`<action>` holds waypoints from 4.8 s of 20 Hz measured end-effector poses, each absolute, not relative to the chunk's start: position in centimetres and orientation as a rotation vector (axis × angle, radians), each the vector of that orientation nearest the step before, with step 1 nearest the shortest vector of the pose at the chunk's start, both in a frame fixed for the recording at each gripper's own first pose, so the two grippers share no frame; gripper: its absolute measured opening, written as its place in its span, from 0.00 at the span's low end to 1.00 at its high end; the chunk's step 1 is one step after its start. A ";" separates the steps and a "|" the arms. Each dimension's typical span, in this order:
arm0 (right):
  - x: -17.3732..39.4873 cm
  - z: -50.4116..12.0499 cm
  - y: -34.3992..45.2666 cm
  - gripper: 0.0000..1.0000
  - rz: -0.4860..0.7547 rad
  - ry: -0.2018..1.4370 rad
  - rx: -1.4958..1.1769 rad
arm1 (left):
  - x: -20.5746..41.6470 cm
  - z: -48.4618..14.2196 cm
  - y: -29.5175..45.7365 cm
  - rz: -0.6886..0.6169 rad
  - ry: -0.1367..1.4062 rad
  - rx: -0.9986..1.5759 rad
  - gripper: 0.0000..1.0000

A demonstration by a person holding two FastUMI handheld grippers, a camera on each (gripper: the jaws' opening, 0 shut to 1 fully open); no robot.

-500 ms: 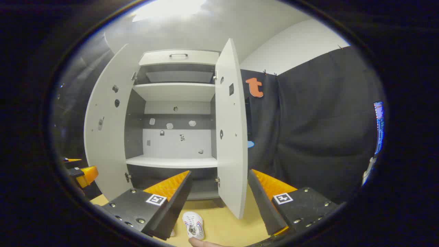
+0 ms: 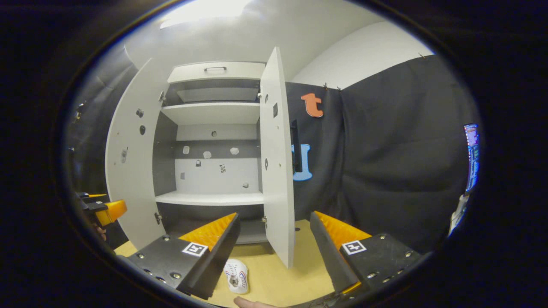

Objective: Grab one shoe with the right hand and put it into the shoe cabinet, grab the other shoe with the left hand and put it into the shoe cabinet; then close the right door with the right hand and the left door with the left hand.

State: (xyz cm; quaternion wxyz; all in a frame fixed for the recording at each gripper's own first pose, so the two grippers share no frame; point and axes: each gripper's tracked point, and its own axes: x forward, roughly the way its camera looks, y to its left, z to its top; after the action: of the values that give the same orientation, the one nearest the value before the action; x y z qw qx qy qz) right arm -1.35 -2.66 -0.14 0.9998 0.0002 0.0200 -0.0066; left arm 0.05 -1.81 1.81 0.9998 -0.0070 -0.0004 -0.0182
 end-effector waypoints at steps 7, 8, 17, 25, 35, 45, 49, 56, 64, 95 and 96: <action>-0.3 -1.5 -2.0 0.97 0.005 0.080 -0.055 | -0.1 2.8 -1.2 -0.021 -0.024 -0.008 0.97; -0.2 -1.8 -1.1 0.98 0.036 0.085 -0.070 | -0.2 2.7 -0.9 -0.013 -0.020 -0.012 0.97; 1.3 -11.6 6.2 0.98 0.231 0.212 -0.114 | -1.6 2.3 0.5 0.004 -0.043 -0.032 0.97; 2.9 -24.3 9.6 0.98 0.302 0.436 -0.114 | -2.3 1.7 1.1 0.010 -0.066 -0.039 0.97; 3.6 -36.8 12.6 0.86 0.328 0.708 -0.121 | -2.6 -0.9 1.8 0.034 -0.066 -0.019 0.96; 6.4 -40.6 14.0 0.10 0.300 0.755 -0.064 | -2.0 -2.8 0.7 0.002 -0.021 -0.010 0.98; 6.9 -39.7 13.7 0.01 0.304 0.643 0.025 | -2.0 -3.4 0.4 0.003 -0.009 0.022 0.98; 6.7 -36.5 12.3 0.00 0.341 0.484 0.034 | -2.3 -3.4 0.0 -0.008 -0.022 0.038 0.98; 3.4 -30.3 15.2 0.00 0.477 0.394 0.001 | -2.9 -4.6 -0.4 -0.026 0.009 0.025 0.98; 26.7 3.2 19.7 0.01 0.430 0.167 -0.215 | 7.4 -6.5 -4.5 -0.112 0.052 -0.024 0.98; 28.3 2.8 20.2 0.01 0.416 0.180 -0.231 | 8.0 -6.6 -4.3 -0.111 0.054 -0.028 0.98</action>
State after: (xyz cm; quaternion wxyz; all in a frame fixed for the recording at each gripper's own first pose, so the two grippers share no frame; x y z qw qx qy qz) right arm 28.35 20.21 2.82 0.9678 -0.1141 0.0890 0.2059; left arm 8.00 -4.34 -6.62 0.9980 -0.0138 0.0268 -0.0557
